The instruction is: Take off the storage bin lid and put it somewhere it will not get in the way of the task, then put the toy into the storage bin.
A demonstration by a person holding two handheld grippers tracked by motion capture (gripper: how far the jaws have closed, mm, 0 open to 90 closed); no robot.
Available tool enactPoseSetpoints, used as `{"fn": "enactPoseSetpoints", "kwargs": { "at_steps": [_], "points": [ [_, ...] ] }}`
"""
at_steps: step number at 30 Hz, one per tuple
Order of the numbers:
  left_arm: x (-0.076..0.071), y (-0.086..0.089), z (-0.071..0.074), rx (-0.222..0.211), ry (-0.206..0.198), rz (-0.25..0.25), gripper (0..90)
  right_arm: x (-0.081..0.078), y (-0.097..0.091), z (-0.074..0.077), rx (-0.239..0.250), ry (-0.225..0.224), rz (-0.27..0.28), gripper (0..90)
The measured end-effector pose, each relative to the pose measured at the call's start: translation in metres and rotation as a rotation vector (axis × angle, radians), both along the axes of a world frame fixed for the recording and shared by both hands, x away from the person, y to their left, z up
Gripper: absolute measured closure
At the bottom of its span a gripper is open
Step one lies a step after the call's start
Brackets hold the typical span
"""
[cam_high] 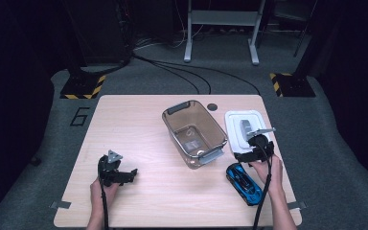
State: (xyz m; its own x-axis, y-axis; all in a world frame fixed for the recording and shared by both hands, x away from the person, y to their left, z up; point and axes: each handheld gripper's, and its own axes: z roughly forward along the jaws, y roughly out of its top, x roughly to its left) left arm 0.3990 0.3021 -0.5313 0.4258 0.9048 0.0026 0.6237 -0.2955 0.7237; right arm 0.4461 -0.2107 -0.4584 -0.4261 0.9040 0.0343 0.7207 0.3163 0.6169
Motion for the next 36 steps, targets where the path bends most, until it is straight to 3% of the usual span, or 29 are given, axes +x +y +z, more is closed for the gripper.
{"fn": "enactPoseSetpoints", "kwargs": {
  "at_steps": [5, 13, 15, 31, 36],
  "points": [
    [0.000, 0.000, 0.000, 0.000, 0.000, 0.000, 0.4, -0.010, 0.007, 0.000, -0.012, -0.009, 0.021, 0.0],
    [0.000, 0.000, 0.000, 0.000, 0.000, 0.001, 0.4, -0.021, 0.018, -0.005, -0.016, 0.019, 0.061, 0.0],
    [0.000, 0.000, 0.000, 0.003, 0.001, -0.002, 0.4, -0.025, 0.023, -0.008, -0.004, 0.037, 0.073, 0.0],
    [0.000, 0.000, 0.000, 0.001, 0.000, -0.001, 0.5, -0.029, 0.044, -0.034, -0.069, 0.165, 0.074, 0.0],
    [0.000, 0.000, 0.000, -0.001, 0.003, 0.002, 0.5, -0.029, 0.044, -0.037, -0.070, 0.169, 0.056, 12.5]
  ]
}}
